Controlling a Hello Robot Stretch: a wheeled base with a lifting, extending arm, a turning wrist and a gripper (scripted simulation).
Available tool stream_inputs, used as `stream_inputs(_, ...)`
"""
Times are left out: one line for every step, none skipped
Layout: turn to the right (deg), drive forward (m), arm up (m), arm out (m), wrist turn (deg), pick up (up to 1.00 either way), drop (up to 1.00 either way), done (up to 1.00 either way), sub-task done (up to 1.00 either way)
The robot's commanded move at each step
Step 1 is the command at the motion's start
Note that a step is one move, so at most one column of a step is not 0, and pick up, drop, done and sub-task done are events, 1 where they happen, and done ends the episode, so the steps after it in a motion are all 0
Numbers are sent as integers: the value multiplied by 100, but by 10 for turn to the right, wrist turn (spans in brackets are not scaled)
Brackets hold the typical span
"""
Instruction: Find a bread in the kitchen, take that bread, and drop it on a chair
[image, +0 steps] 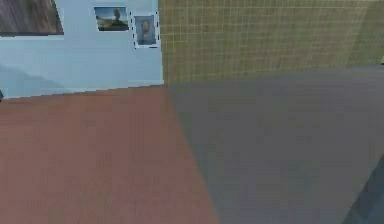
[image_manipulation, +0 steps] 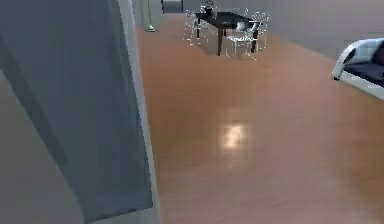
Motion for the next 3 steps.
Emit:
stream_inputs(-450, 0, 0, 0, 0, 0, 0, 0, 0)
stream_inputs(-450, 0, 0, 0, 0, 0, 0, 0, 0)
stream_inputs(-150, 0, 0, 0, 0, 0, 0, 0, 0)
